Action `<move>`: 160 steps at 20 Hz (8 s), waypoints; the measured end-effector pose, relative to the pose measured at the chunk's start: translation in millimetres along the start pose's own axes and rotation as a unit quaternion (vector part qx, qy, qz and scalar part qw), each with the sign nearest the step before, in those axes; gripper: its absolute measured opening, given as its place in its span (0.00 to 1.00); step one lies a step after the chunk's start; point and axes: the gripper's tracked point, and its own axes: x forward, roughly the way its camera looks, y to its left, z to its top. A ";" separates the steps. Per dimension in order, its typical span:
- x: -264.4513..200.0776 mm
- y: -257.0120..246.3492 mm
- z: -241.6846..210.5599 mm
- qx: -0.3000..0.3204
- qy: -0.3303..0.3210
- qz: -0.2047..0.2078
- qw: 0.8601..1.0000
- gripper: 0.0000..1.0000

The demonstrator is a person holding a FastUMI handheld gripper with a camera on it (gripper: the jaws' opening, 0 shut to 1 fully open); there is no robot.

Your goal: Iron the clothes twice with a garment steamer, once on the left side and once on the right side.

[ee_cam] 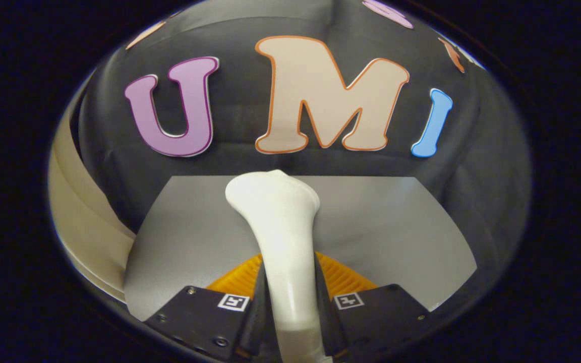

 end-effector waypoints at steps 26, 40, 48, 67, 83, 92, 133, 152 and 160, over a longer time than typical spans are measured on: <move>-346.9 167.9 -47.7 0.030 -0.229 -0.016 0.973 0.36; -362.9 343.8 -15.3 0.062 -0.279 0.086 0.954 0.36; -300.1 405.7 -2.5 0.043 -0.248 0.093 0.963 0.36; -210.2 422.9 -102.7 0.029 -0.161 0.025 0.986 0.37; -143.2 446.2 -232.9 0.022 -0.022 -0.004 1.000 0.38; -127.7 441.0 -282.5 0.023 0.038 -0.010 0.999 0.38; -248.2 238.3 26.3 0.055 -0.176 -0.010 0.983 0.37; -187.6 242.9 -74.4 0.052 -0.116 -0.004 0.992 0.37; -157.3 256.8 -130.7 0.051 -0.072 -0.011 0.996 0.38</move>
